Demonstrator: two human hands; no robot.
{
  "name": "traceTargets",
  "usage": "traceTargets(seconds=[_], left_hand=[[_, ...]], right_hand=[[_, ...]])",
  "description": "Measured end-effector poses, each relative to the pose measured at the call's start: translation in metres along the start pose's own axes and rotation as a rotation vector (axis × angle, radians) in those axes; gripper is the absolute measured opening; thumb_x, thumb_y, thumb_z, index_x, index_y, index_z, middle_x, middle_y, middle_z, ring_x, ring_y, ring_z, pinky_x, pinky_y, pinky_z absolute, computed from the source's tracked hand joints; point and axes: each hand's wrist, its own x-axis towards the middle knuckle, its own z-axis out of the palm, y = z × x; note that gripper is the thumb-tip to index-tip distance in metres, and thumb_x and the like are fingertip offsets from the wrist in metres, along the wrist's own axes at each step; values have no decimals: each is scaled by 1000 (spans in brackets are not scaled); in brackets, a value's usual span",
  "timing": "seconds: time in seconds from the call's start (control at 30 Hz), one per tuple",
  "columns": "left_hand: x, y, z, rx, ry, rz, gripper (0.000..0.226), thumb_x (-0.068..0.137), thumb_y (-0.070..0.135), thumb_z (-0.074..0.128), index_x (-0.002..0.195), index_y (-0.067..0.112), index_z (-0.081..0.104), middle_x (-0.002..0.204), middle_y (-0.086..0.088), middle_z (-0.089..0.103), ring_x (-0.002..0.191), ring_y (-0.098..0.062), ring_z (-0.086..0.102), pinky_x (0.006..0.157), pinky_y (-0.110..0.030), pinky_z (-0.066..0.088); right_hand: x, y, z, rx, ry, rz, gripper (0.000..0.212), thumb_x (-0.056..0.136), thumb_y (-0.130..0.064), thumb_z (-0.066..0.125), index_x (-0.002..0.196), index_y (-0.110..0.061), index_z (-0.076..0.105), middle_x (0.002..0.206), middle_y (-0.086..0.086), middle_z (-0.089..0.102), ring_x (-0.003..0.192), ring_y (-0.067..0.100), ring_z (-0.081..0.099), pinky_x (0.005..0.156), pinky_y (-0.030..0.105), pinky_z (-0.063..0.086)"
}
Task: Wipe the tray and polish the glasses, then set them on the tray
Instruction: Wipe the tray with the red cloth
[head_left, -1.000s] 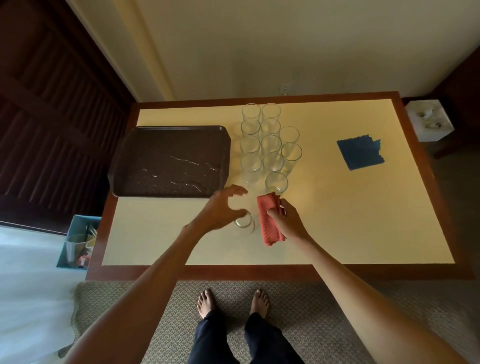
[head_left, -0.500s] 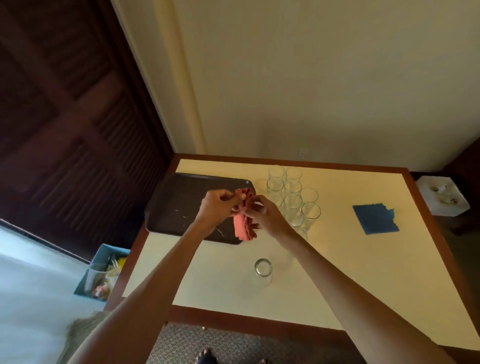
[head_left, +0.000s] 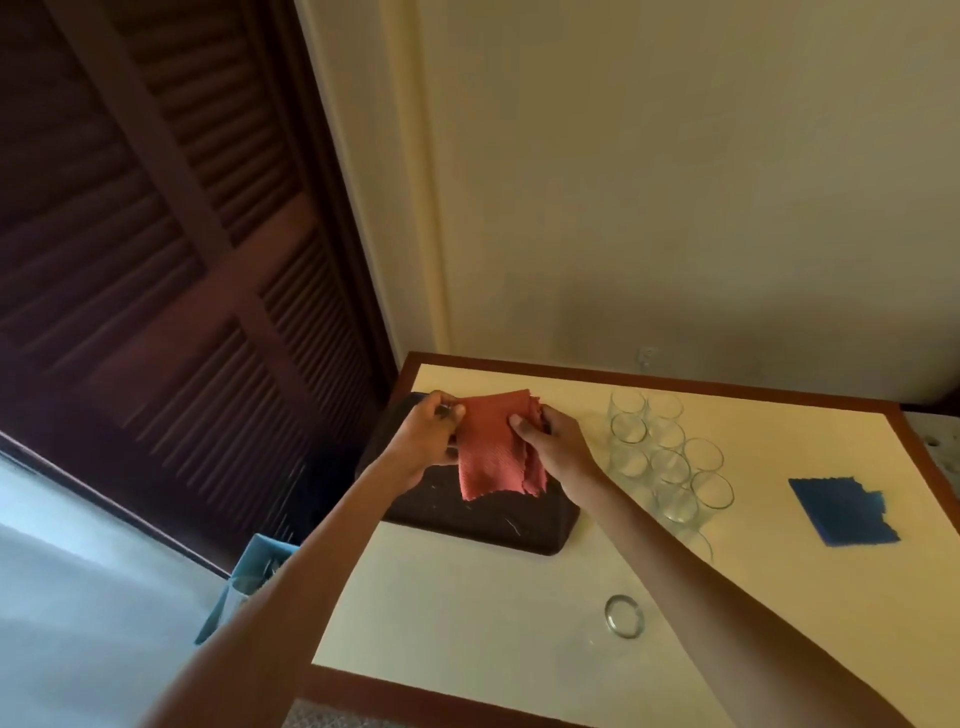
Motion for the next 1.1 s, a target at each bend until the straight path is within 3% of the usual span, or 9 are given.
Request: traceTargets(seconds=[0.2,0.3,0.43,0.53,0.67,0.73,0.87,1.0,1.1], left_hand=[[37,-16,-51,-81,-93,-66,32,107,37,54,134,23,49,127,0,60,108,-20,65,74,-36,58],[59,-30,-73,-93,-149,-100,37,100,25,68,133,17,54,128,-7,66,107,-22,71,80,-34,61],[87,-63,-85,17,-150,-120,34,101,22,67,132,20,52,128,-6,63,114,-26,66,93,-47,59],[116,-103,-82,133,-146,-152,28,106,19,58,132,24,50,131,-6,58,117,-25,60,83,-43,61],[137,-135,-79,329,-115,-130,39,104,20,60,142,20,48,135,-6,59,125,-29,60,102,-52,55],[153,-145,-78,440,-47,-113,45,104,20,62,146,17,47,136,-7,62,126,-29,61,105,-44,52],[190,-149,-77,477,105,-12,41,105,12,57,145,12,50,121,-7,68,112,-25,66,86,-28,48],[225,-158,-77,588,265,132,42,101,7,59,143,9,52,141,-17,56,132,-35,52,107,-47,48],[238,-174,-67,820,275,190,50,103,20,58,149,6,46,153,-18,40,142,-40,36,113,-58,40]], right_hand=[[42,-1,56,25,41,4,12,97,-35,63,103,-25,58,106,1,67,101,17,64,86,26,53],[57,9,73,52,76,78,11,96,-35,64,102,-26,60,104,-2,68,98,13,65,80,22,52],[75,40,89,-33,105,175,32,94,-35,68,115,-12,62,103,-2,68,93,9,65,72,16,47],[101,78,104,-197,120,235,29,95,-31,67,113,-9,62,101,0,66,92,14,65,75,22,50],[124,112,121,-345,146,263,29,95,-30,67,114,-8,63,109,4,67,99,21,65,82,31,52],[142,126,127,-352,165,272,31,95,-29,68,117,-7,64,114,7,68,104,24,66,87,34,54],[188,137,139,-341,197,245,33,96,-26,67,121,-5,63,117,10,69,106,28,67,86,33,54],[232,137,146,-337,133,202,36,98,-29,64,125,-5,60,119,7,68,102,21,66,86,28,52],[241,142,135,-422,124,144,29,102,-21,56,123,-1,60,116,9,70,104,22,67,85,22,50]])
